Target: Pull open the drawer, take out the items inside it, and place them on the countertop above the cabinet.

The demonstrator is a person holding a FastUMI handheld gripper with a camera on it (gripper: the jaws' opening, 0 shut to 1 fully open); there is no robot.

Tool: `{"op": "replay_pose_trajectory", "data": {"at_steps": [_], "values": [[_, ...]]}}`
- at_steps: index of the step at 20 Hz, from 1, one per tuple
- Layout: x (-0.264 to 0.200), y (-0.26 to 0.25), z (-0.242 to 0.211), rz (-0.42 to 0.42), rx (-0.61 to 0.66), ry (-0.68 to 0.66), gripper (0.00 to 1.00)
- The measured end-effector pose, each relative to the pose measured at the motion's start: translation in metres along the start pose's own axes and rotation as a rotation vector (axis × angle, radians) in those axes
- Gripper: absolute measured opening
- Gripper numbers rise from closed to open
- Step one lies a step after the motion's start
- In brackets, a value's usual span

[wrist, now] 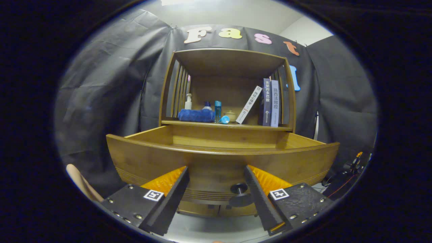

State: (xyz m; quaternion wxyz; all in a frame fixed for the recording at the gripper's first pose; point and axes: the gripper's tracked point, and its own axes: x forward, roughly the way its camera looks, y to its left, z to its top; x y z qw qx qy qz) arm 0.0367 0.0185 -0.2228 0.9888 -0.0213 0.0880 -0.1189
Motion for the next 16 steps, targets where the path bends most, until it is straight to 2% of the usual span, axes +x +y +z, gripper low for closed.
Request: {"op": "replay_pose_trajectory", "data": {"at_steps": [7, 11, 16], "values": [[0.012, 0.012, 0.003, 0.02, 0.003, 0.015, 0.98], [0.018, 0.008, 0.004, -0.014, -0.024, 0.007, 0.98], [0.031, 0.007, 0.006, -0.006, -0.026, 0.016, 0.98]]}}
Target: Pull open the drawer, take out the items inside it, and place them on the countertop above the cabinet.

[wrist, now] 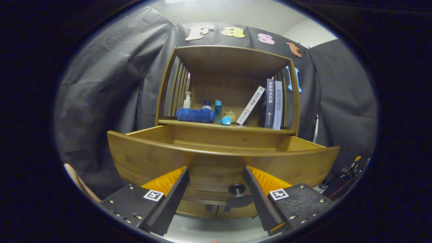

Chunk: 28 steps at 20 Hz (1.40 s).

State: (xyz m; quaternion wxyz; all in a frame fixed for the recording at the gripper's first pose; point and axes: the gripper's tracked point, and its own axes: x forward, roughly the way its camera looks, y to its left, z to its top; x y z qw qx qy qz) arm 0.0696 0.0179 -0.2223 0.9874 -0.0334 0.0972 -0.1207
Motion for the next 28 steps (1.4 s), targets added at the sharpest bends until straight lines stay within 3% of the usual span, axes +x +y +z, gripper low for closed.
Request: {"op": "replay_pose_trajectory", "data": {"at_steps": [28], "values": [[0.159, 0.002, 0.012, 0.006, -0.073, 0.055, 0.98]]}}
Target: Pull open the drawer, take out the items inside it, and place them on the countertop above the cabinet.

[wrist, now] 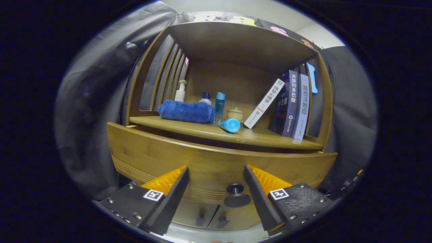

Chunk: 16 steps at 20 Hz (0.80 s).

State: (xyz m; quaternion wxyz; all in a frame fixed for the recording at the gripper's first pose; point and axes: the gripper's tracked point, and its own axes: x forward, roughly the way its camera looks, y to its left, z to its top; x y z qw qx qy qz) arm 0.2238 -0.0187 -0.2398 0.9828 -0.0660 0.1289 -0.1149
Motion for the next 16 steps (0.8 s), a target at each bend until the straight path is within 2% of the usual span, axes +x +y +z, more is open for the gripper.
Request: {"op": "replay_pose_trajectory", "data": {"at_steps": [16], "values": [[0.047, 0.004, 0.004, -0.003, 0.018, 0.04, 0.98]]}}
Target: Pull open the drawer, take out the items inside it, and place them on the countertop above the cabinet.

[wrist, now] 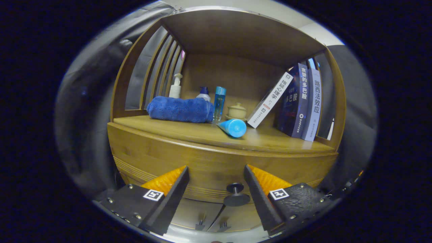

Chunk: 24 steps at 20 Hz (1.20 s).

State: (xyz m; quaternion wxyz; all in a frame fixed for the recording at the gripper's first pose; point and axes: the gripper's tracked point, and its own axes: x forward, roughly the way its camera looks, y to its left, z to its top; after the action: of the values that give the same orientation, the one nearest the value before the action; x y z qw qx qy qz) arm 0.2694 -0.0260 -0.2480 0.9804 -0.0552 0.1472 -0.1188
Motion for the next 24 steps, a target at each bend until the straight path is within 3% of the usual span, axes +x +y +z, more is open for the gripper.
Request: {"op": "replay_pose_trajectory", "data": {"at_steps": [9, 14, 19, 24], "values": [[-0.001, -0.001, -0.002, 0.003, -0.055, -0.014, 0.98], [-0.007, -0.003, 0.005, 0.041, -0.004, 0.002, 0.98], [-0.05, -0.015, 0.035, 0.041, 0.018, -0.067, 0.98], [-0.119, -0.021, 0.097, 0.091, 0.022, -0.206, 0.98]]}}
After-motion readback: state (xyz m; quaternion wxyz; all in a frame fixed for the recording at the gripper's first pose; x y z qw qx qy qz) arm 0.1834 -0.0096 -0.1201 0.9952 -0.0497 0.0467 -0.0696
